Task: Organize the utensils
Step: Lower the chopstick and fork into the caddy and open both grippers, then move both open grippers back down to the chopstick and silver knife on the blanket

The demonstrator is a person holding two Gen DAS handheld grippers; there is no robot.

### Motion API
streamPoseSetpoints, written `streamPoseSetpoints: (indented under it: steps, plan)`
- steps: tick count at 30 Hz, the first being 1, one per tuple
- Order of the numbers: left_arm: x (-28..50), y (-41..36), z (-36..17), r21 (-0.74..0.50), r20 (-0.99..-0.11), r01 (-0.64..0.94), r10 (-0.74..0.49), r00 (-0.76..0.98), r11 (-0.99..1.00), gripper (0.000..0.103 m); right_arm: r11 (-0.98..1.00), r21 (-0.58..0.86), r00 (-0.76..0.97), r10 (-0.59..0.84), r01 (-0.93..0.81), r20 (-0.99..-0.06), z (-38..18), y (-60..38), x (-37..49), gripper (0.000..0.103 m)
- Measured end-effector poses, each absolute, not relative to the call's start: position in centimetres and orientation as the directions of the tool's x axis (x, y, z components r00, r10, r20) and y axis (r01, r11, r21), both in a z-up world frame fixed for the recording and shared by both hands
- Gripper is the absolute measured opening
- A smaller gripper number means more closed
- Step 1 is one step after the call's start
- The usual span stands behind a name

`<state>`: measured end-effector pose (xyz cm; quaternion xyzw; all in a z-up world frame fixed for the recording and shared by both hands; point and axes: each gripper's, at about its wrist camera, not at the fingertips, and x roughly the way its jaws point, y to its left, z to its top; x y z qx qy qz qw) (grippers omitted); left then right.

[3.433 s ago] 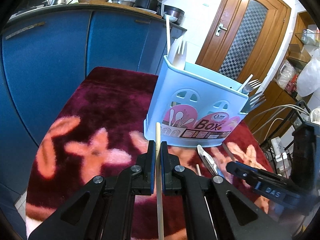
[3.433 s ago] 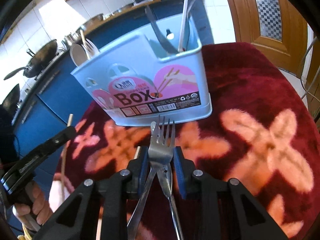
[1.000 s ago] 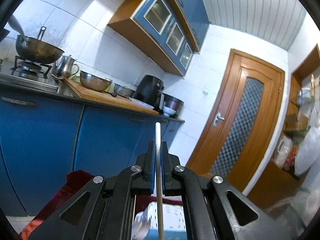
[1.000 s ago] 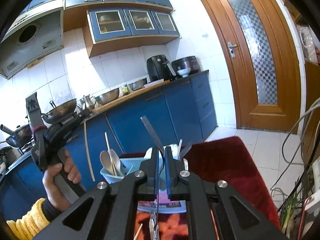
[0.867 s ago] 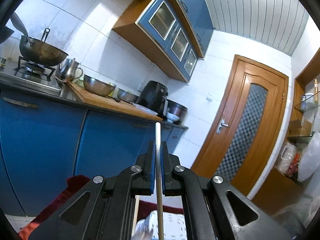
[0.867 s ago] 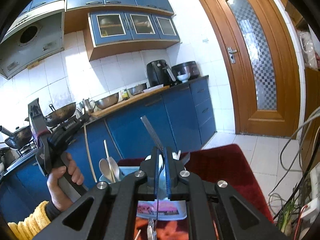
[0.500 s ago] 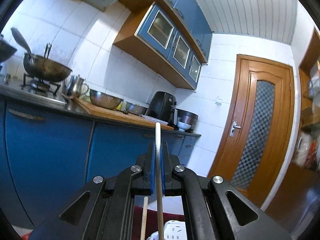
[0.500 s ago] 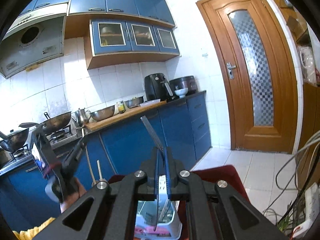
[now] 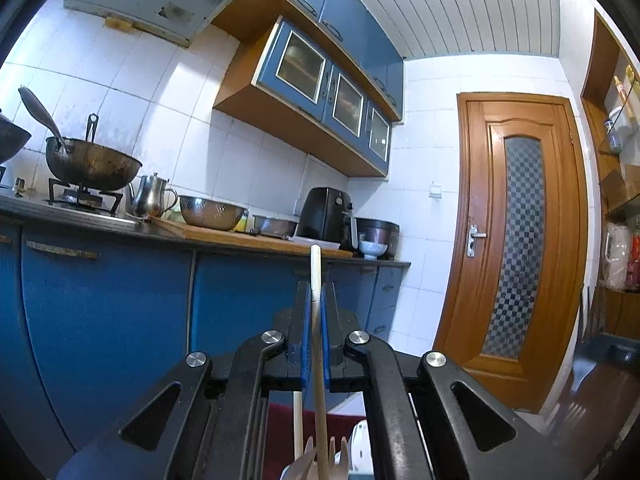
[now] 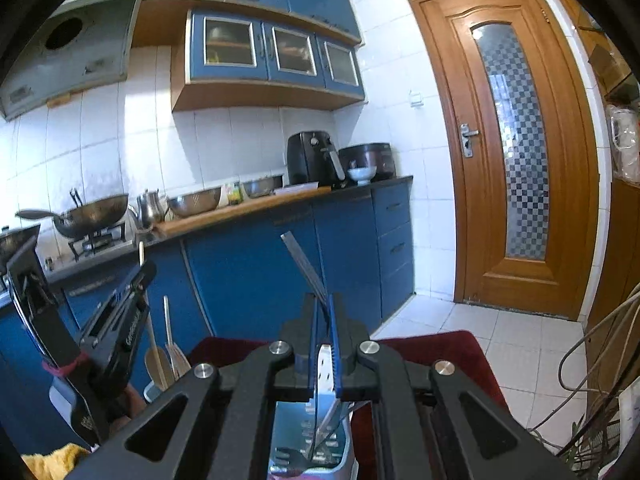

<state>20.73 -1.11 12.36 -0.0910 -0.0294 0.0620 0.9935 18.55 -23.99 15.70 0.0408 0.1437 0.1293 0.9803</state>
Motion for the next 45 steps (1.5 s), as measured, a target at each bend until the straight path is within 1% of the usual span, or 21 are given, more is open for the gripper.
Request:
streamPoseSetpoints:
  steps: [13, 20, 23, 24, 25, 26, 27, 28, 33, 39, 45]
  plan:
    - [19.2, -2.4, 9.6, -0.129, -0.015, -0.100, 0.099, 0.995, 0.987, 0.003, 0.955, 0.139, 0.883, 0.297, -0.264, -0.364, 12.5, -23.6, 18.5, 0.010]
    - [18.6, -3.1, 8.7, -0.088, -0.045, -0.092, 0.088, 0.995, 0.992, 0.003, 0.946, 0.166, 0.867, 0.323, -0.280, -0.380, 12.2, -23.7, 18.2, 0.012]
    - [18.5, -3.4, 8.7, -0.076, -0.068, -0.080, 0.075, 0.995, 0.994, 0.003, 0.941, 0.180, 0.867, 0.334, -0.286, -0.370, 12.6, -23.9, 17.8, 0.017]
    - [18.5, -3.4, 8.6, -0.075, -0.075, -0.077, 0.071, 0.995, 0.994, 0.005, 0.941, 0.181, 0.870, 0.334, -0.286, -0.362, 12.8, -23.9, 17.5, 0.021]
    - [18.4, -3.4, 8.7, -0.074, -0.083, -0.073, 0.067, 0.994, 0.995, 0.015, 0.940, 0.184, 0.872, 0.337, -0.288, -0.355, 13.0, -23.9, 17.3, 0.027]
    - [18.3, -3.4, 8.7, -0.073, -0.089, -0.071, 0.064, 0.994, 0.995, 0.021, 0.938, 0.189, 0.873, 0.341, -0.292, -0.347, 13.2, -24.0, 17.1, 0.028]
    - [18.1, -3.4, 8.7, -0.073, -0.095, -0.070, 0.063, 0.993, 0.995, 0.030, 0.936, 0.193, 0.874, 0.345, -0.294, -0.341, 13.5, -24.0, 16.8, 0.029]
    - [18.0, -3.4, 8.9, -0.072, -0.097, -0.070, 0.063, 0.993, 0.995, 0.032, 0.936, 0.194, 0.876, 0.346, -0.295, -0.337, 13.6, -24.0, 16.7, 0.030]
    - [17.0, -3.4, 9.4, -0.060, -0.116, -0.054, 0.047, 0.992, 0.997, 0.033, 0.933, 0.204, 0.882, 0.350, -0.297, -0.316, 14.3, -24.1, 15.5, 0.034]
    - [15.2, -3.4, 10.2, -0.046, -0.130, -0.034, 0.028, 0.991, 0.998, 0.033, 0.927, 0.222, 0.885, 0.359, -0.301, -0.297, 15.0, -24.4, 14.1, 0.034]
    - [13.3, -3.0, 11.1, -0.059, -0.167, -0.006, -0.004, 0.986, 0.998, 0.033, 0.917, 0.253, 0.881, 0.375, -0.307, -0.290, 15.4, -24.7, 12.5, 0.036]
